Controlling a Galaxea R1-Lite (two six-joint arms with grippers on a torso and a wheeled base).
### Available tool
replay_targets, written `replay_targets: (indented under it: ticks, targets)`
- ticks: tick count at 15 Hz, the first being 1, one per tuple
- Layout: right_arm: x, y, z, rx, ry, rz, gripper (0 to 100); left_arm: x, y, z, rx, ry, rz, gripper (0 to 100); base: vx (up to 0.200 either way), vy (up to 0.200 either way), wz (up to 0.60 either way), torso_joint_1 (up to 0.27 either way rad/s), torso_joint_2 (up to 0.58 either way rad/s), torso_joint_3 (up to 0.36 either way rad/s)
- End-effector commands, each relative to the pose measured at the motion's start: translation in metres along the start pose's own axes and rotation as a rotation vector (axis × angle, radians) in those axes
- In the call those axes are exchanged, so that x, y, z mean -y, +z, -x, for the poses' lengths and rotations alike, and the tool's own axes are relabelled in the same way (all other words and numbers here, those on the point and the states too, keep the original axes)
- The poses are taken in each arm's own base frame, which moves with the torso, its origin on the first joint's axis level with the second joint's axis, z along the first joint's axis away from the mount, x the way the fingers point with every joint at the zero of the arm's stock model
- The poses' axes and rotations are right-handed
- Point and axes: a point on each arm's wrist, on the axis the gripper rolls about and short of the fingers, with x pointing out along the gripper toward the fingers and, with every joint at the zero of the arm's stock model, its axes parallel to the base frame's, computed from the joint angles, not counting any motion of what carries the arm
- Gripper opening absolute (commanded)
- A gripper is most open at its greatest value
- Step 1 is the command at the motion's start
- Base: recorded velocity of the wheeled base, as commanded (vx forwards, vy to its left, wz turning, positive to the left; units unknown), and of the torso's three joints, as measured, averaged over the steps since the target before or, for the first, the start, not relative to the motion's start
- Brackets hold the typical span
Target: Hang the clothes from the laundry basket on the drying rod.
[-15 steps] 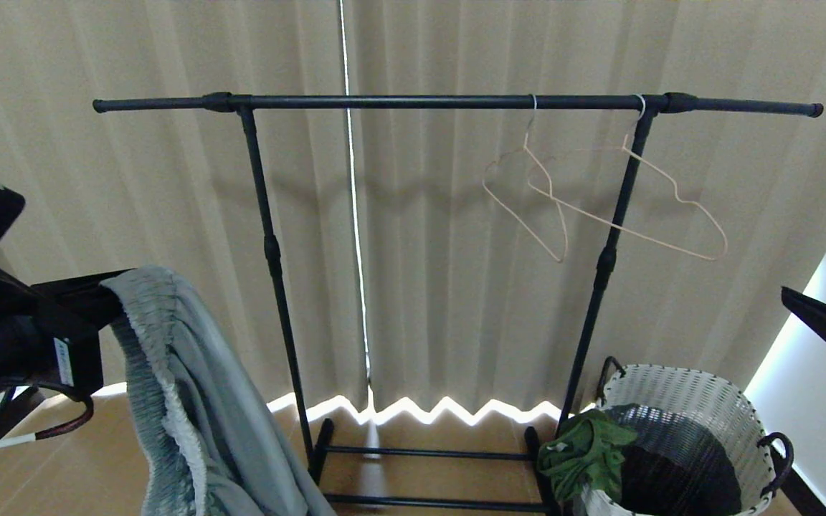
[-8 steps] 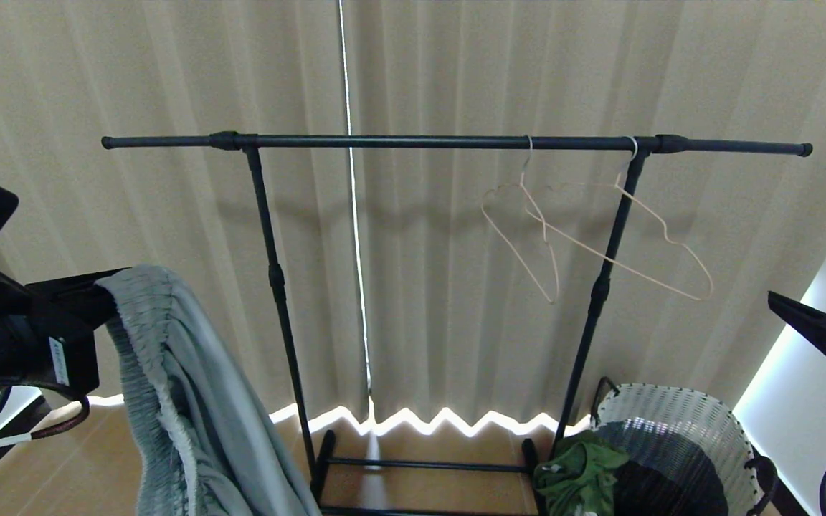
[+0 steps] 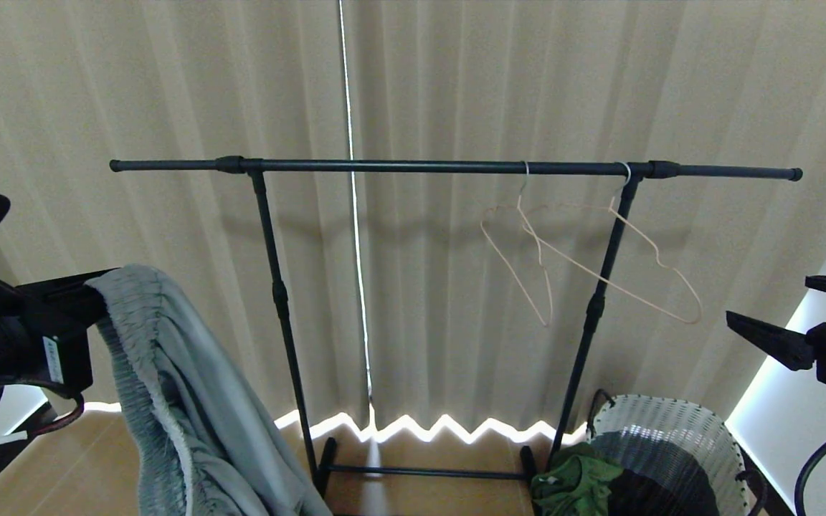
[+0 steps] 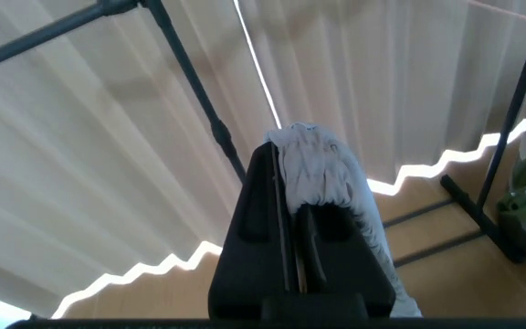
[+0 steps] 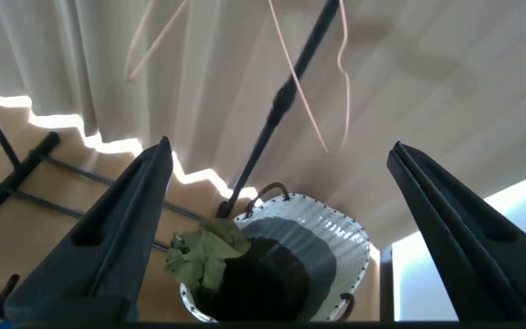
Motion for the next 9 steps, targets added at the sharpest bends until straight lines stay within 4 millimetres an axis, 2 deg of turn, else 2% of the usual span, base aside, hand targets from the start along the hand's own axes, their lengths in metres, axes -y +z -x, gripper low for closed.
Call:
replay_targets:
  ticks: [1, 6, 9]
  targets:
    - [0.0004, -0.0010, -0.0041, -0.014, 0.001, -0.001, 100, 0.0005, -0.0015, -0.0006, 0.002, 0.000, -0.001, 0, 0.000, 0.000, 0.00, 0.000, 0.00, 0.000]
    - [0.0003, -0.0015, -0.0041, -0.015, 0.000, -0.002, 100, 0.0025, -0.0077, -0.0002, -0.015, -0.006, 0.002, 0, 0.000, 0.000, 0.00, 0.000, 0.00, 0.000]
    - [0.0004, -0.0017, -0.0033, -0.014, -0.002, -0.002, 100, 0.0026, -0.0080, 0.0001, -0.015, -0.006, 0.002, 0, 0.000, -0.200, 0.00, 0.001, 0.00, 0.002]
